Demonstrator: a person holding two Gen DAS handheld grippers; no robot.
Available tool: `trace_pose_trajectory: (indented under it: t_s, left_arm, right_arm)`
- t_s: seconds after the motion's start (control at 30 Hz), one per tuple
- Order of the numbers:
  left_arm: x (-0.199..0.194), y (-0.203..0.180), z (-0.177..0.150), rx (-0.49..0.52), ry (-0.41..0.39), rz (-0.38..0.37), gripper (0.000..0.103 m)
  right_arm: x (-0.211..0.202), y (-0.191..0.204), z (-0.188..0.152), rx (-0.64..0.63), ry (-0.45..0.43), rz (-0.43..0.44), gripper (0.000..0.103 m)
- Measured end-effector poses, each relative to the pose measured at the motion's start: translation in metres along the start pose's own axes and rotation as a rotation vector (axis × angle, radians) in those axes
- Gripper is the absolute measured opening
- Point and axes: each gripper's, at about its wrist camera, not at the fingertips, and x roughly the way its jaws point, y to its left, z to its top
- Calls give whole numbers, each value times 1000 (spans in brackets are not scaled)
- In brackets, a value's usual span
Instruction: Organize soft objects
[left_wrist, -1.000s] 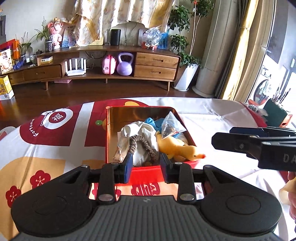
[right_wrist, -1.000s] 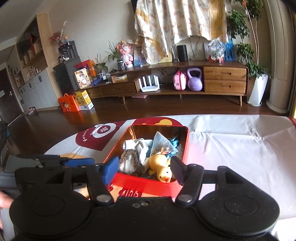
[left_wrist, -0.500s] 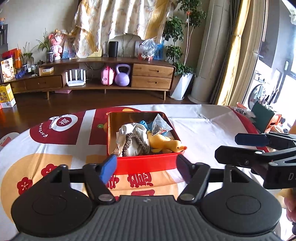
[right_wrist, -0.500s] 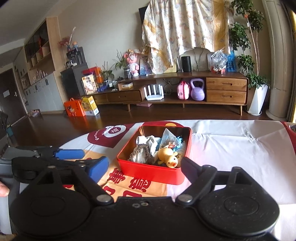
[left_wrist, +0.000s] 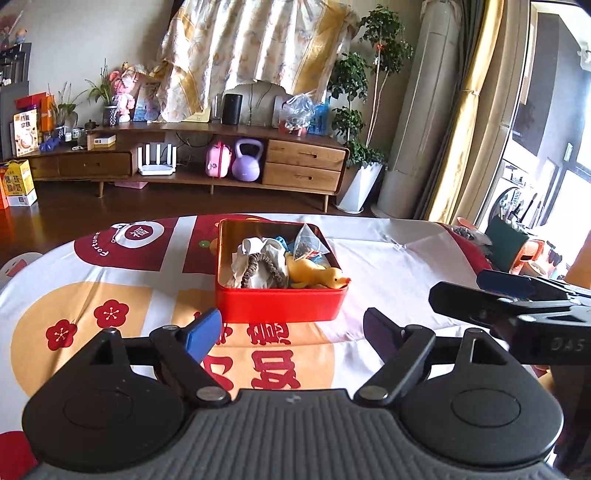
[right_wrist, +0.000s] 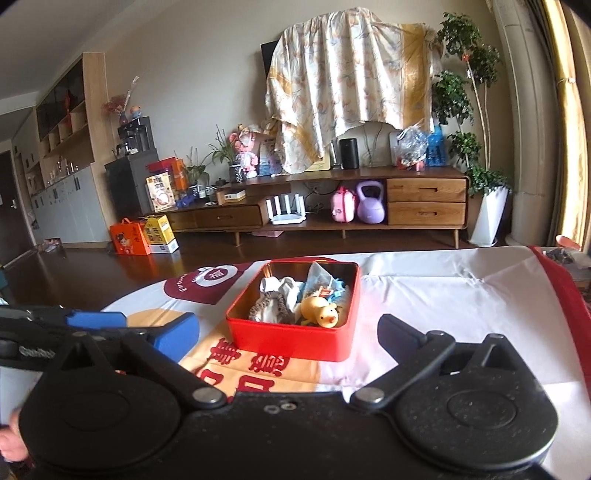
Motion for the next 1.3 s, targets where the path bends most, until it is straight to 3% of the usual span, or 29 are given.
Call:
trace_pose_trajectory:
  t_s: [0.23, 0.53, 1.3]
  left_arm:
    - [-20, -3, -6, -14, -33, 3, 102]
    - [-37, -11, -12, 28, -77, 51, 102]
    - [-51, -16, -17, 22, -81, 61, 102]
  right_arm:
    - [-13, -2, -9, 32, -22, -13, 103]
    - [-21, 3, -13, 29, -35, -13, 103]
    - [-29, 7, -22, 22, -32, -22, 103]
